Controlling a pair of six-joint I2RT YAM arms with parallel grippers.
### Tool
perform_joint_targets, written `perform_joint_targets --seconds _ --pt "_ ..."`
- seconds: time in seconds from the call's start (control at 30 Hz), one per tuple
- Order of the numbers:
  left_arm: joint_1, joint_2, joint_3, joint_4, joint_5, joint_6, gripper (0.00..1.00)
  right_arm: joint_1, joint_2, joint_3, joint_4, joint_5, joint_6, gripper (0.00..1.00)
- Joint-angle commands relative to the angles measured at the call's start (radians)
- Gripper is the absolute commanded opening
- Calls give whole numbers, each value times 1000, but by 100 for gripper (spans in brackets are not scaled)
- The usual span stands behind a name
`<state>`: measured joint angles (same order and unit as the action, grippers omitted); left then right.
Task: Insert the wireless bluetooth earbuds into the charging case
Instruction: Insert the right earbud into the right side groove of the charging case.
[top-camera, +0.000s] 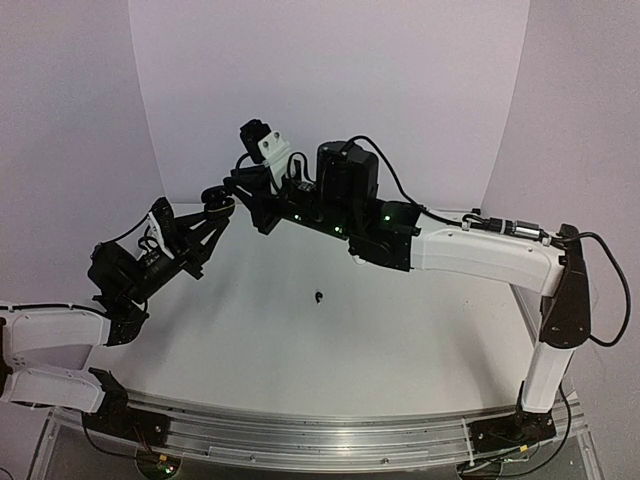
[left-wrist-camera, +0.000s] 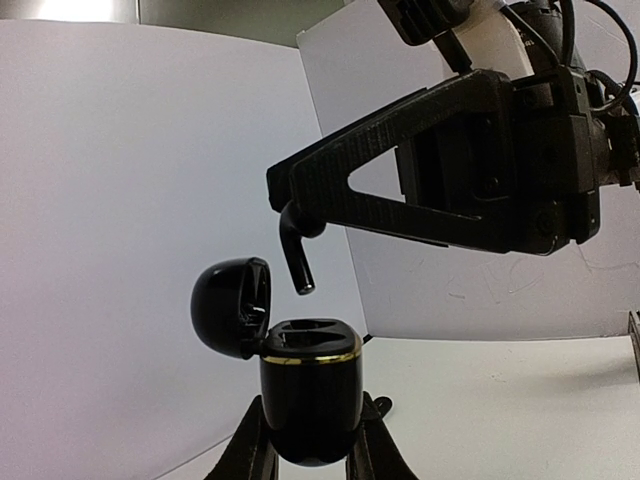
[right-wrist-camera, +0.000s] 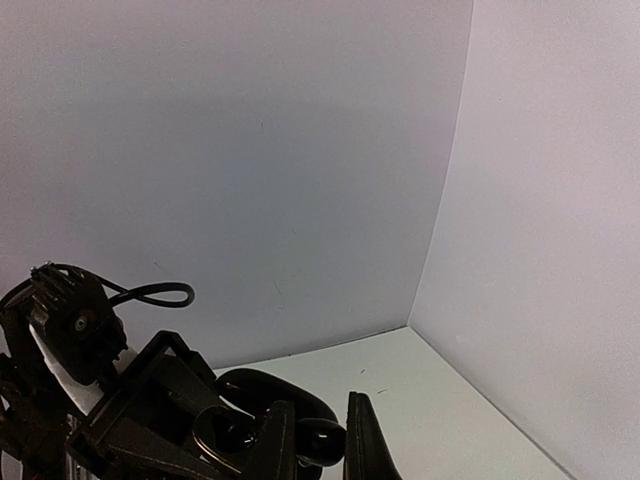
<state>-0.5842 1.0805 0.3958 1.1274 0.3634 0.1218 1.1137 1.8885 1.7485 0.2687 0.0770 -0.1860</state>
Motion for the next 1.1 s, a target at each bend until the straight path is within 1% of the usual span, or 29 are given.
perform_joint_targets --seconds 0.0,0.5,0.87,1.07 --pt "-5 -4 23 42 -2 5 0 7 -1 4 41 -12 1 0" --pt "-6 -1 27 49 4 0 0 7 39 20 42 -19 -1 0" --pt "-5 -7 25 40 9 5 0 6 31 16 42 42 -52 0" --pt "-5 -9 26 36 11 4 0 8 40 38 44 33 -71 0"
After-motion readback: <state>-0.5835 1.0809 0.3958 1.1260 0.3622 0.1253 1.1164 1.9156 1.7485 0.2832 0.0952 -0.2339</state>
